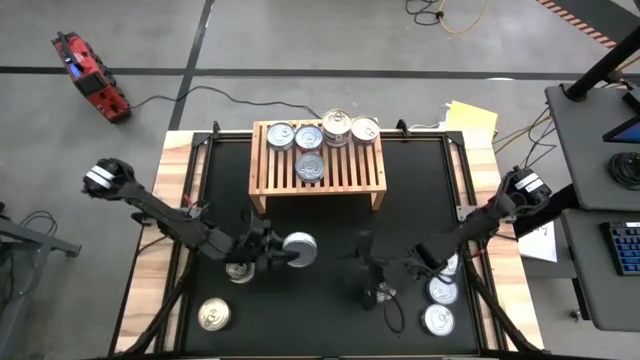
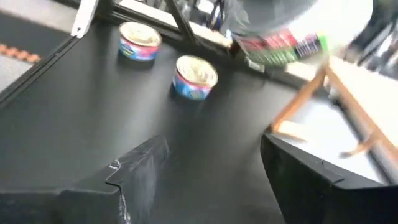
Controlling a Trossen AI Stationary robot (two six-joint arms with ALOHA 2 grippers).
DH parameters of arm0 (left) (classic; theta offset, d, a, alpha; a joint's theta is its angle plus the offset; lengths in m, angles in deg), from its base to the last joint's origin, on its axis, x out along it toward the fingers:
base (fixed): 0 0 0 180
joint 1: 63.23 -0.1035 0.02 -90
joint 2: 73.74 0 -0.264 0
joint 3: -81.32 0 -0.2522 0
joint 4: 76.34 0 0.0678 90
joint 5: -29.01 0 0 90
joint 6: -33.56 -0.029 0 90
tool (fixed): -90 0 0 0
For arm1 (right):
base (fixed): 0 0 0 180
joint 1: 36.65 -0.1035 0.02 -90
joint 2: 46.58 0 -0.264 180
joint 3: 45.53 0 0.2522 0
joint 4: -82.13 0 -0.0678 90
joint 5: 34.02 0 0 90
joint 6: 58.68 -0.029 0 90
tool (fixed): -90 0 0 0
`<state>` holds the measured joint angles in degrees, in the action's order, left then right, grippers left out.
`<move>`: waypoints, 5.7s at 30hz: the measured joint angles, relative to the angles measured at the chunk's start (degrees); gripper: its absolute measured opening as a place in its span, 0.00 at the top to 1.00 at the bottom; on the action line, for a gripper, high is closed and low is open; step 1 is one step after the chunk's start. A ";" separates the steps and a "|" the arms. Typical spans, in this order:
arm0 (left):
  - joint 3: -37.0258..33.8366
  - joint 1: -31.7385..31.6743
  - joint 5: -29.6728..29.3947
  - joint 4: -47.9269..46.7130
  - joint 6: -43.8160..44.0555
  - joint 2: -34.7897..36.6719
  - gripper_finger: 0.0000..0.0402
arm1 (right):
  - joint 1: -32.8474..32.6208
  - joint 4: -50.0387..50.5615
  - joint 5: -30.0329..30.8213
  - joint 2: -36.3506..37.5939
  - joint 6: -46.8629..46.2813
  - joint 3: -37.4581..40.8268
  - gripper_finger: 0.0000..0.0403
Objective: Stack canned seafood by type on shelf
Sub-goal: Put the white and green tuna can on the shelf aligned with the other blue and pink tuna cans
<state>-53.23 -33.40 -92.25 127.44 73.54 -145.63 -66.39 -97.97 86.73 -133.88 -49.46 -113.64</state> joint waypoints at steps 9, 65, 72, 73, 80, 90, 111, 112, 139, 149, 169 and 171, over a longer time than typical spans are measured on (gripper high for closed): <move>0.00 -0.16 5.33 -3.20 30.92 3.46 0.71 | -4.00 -0.18 3.93 -0.87 35.80 -6.90 0.41; 0.46 -0.22 10.59 6.83 16.77 -0.88 0.22 | 1.35 -4.38 17.35 -12.13 70.26 -20.26 0.66; 0.46 -0.46 10.33 6.04 8.98 -0.37 0.21 | 1.30 -7.73 17.41 -10.76 70.05 -20.22 0.66; 0.46 -0.49 9.48 6.13 6.83 -0.37 0.21 | 1.30 -8.24 17.49 -10.55 70.12 -20.22 0.66; 0.46 -0.49 7.68 6.40 -8.91 1.09 0.21 | 1.99 -10.56 20.92 -7.81 70.29 -20.22 0.66; 0.48 -0.49 4.99 -7.54 -19.96 15.03 0.21 | 3.29 -9.50 24.21 -4.80 69.92 -20.22 0.66; 0.48 -0.40 4.75 -14.73 -21.61 21.24 0.21 | 23.86 47.69 18.42 0.97 21.17 -20.07 0.66; 0.48 -0.40 4.75 -14.78 -21.74 21.24 0.21 | 24.31 47.28 17.00 1.04 21.65 -20.07 0.66; 0.48 -0.42 4.67 -14.86 -21.72 20.59 0.21 | 27.44 44.52 11.07 0.89 22.92 -20.07 0.63; 0.46 -0.42 4.62 -14.91 -21.72 20.54 0.21 | 27.44 44.91 11.27 0.59 22.21 -20.13 0.59; 0.46 -0.42 4.62 -15.07 -21.70 20.54 0.21 | 27.81 45.06 7.26 0.59 12.69 -20.14 0.34; 0.46 -0.42 4.62 -15.24 -21.72 20.54 0.21 | 28.30 45.04 5.38 0.59 12.31 -20.15 0.32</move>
<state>-52.78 -33.82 -87.62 112.21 51.82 -125.09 -38.09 -52.93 92.11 -133.29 -37.16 -133.79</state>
